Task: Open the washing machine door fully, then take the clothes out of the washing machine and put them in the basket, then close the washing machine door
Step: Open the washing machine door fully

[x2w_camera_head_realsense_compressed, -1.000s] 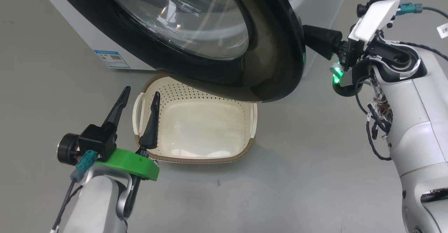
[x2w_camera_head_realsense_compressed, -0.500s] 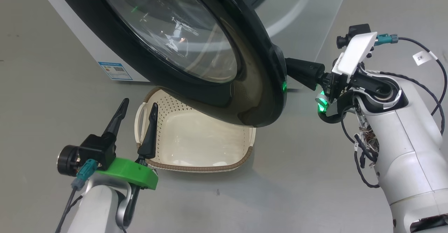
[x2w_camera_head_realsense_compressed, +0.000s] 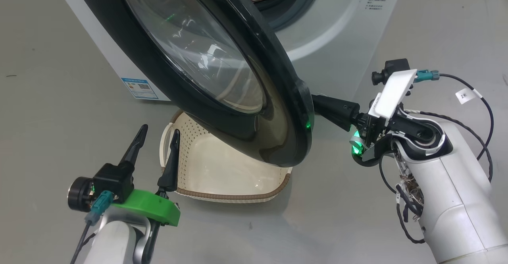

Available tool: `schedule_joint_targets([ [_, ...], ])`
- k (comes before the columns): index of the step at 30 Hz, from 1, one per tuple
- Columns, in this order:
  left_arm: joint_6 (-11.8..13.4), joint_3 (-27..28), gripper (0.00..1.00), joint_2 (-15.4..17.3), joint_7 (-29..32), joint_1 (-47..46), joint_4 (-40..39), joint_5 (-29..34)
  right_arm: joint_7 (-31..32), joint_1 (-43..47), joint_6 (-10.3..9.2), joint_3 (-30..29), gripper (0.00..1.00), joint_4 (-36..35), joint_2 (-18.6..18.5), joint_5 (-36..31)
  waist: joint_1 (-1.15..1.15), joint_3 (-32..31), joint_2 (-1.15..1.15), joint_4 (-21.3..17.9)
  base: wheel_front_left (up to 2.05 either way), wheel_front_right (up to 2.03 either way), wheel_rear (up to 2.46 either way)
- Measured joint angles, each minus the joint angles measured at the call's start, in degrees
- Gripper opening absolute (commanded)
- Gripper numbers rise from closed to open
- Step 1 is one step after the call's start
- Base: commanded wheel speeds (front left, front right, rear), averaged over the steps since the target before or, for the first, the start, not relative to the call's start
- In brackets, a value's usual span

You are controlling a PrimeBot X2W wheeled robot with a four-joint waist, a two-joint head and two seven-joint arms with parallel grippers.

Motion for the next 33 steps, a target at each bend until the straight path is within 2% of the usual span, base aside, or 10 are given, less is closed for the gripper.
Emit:
schedule_joint_targets([
  [11, 0.6, -0.6, 1.0, 0.0, 0.0, 0.6, 0.0, -0.5, -2.6, 5.3, 0.01, 2.3, 0.0, -5.1, 0.0, 0.4, 0.0, -1.2, 0.0, 2.2, 0.0, 0.0, 0.0],
  [33, 1.6, -1.7, 1.0, 0.1, 0.0, 3.0, 0.4, -1.2, -9.0, 14.1, 0.03, 11.8, 0.0, -12.5, 0.2, 2.4, 0.0, -4.1, 0.0, 8.7, 0.0, 0.0, 0.0],
])
